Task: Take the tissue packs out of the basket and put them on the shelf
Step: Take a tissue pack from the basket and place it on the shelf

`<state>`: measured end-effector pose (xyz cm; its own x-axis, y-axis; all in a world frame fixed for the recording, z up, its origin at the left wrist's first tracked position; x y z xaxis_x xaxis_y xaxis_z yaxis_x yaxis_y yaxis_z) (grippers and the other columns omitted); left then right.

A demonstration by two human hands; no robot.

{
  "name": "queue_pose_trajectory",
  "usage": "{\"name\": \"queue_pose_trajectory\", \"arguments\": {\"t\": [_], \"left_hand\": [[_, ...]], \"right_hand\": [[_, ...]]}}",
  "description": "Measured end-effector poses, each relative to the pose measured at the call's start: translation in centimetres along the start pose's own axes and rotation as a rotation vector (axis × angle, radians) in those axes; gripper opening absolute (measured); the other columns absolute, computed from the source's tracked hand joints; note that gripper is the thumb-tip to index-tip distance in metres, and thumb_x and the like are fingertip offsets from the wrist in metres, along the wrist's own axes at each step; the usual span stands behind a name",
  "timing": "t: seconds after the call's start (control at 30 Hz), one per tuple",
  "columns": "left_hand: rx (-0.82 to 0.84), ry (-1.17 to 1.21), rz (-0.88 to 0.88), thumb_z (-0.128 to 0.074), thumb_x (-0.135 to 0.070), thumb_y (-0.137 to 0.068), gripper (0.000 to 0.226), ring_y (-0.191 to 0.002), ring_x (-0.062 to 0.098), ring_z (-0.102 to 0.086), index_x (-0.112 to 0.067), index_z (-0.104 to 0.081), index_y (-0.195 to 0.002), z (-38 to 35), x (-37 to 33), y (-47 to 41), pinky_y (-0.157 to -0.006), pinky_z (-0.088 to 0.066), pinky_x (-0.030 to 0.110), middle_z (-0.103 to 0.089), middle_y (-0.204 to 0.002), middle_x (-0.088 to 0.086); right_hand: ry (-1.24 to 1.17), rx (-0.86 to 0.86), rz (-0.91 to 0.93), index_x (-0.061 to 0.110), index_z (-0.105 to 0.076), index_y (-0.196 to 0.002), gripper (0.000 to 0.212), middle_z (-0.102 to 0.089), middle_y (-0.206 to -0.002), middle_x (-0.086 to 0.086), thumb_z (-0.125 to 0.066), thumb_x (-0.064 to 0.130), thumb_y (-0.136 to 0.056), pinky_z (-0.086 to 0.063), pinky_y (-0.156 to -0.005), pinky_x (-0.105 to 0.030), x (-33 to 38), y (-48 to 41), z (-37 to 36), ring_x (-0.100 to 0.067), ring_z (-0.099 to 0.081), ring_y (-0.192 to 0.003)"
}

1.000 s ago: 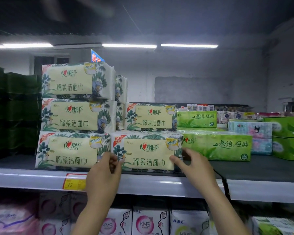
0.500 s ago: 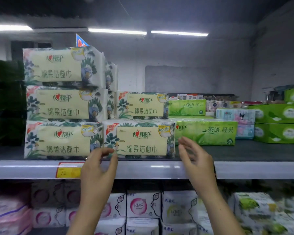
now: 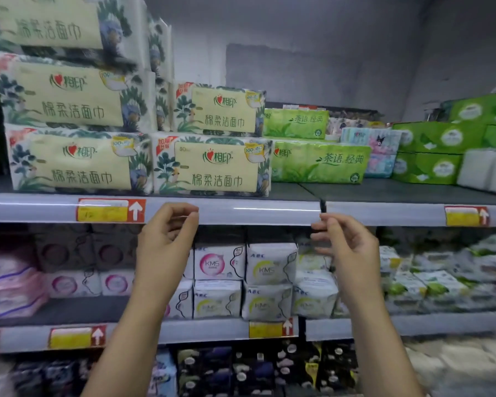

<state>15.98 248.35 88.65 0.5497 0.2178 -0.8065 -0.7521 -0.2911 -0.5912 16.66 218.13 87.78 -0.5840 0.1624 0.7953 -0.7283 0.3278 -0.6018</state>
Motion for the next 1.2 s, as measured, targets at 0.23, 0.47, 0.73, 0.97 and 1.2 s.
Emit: {"name": "queue_pose_trajectory", "arguments": {"t": [0.23, 0.47, 0.73, 0.97, 1.2], "left_hand": [[0.056, 0.113, 0.155, -0.053, -0.012, -0.095, 0.015, -0.086, 0.003, -0.066, -0.021, -0.065, -0.09, -1.4, 1.9, 2.7, -0.077, -0.047, 0.018, -0.07, -0.091, -0.005], [0.024, 0.232, 0.332, -0.05, -0.013, -0.096, 0.017, -0.081, 0.003, -0.067, -0.018, -0.065, -0.09, -4.1, 3.1, 6.4, -0.08, -0.048, 0.024, -0.07, -0.09, -0.003], [-0.081, 0.265, 0.416, -0.048, -0.013, -0.098, 0.019, -0.085, 0.009, -0.066, -0.019, -0.064, -0.09, -10.5, 2.7, 13.1, -0.081, -0.049, 0.024, -0.07, -0.088, -0.003], [-0.099, 0.201, 0.521, -0.048, -0.013, -0.098, 0.019, -0.084, 0.006, -0.067, -0.019, -0.064, -0.091, -16.6, 3.5, 20.2, -0.086, -0.048, 0.027, -0.071, -0.086, -0.006], [-0.076, 0.102, 0.442, -0.045, -0.009, -0.098, 0.021, -0.089, 0.011, -0.066, -0.017, -0.063, -0.092, -19.4, 1.8, 22.9, -0.083, -0.051, 0.024, -0.069, -0.089, -0.001]], "right_hand": [[0.044, -0.036, -0.094, 0.02, -0.065, -0.095, 0.017, -0.069, -0.088, -0.001, -0.048, 0.02, -0.098, -0.059, -0.067, -0.03, -2.2, 2.4, 3.7, -0.019, -0.067, -0.081], [-0.003, -0.015, -0.19, 0.016, -0.065, -0.099, 0.019, -0.07, -0.09, -0.001, -0.047, 0.019, -0.098, -0.058, -0.066, -0.023, -4.8, 3.8, 7.4, -0.012, -0.067, -0.08], [0.105, 0.112, -0.199, 0.025, -0.064, -0.098, 0.016, -0.07, -0.09, 0.005, -0.049, 0.023, -0.097, -0.056, -0.079, -0.039, -7.9, 3.0, 14.7, -0.013, -0.066, -0.086], [0.217, 0.159, -0.21, 0.042, -0.057, -0.094, 0.019, -0.068, -0.095, 0.005, -0.051, 0.025, -0.095, -0.053, -0.084, -0.048, -10.4, 4.1, 22.0, -0.016, -0.064, -0.092], [0.19, 0.162, -0.249, 0.043, -0.057, -0.096, 0.017, -0.068, -0.096, 0.005, -0.047, 0.03, -0.097, -0.054, -0.082, -0.05, -11.4, 5.5, 25.6, -0.018, -0.065, -0.089]]}}
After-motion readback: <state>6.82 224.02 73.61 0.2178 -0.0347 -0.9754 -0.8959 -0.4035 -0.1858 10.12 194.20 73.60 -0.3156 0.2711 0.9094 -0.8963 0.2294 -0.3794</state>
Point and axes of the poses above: each hand's wrist, its own y-axis away from the middle knuckle, its own z-axis out of the back of the hand, x = y × z, the point moved 10 cm from there along -y, towards the middle knuckle
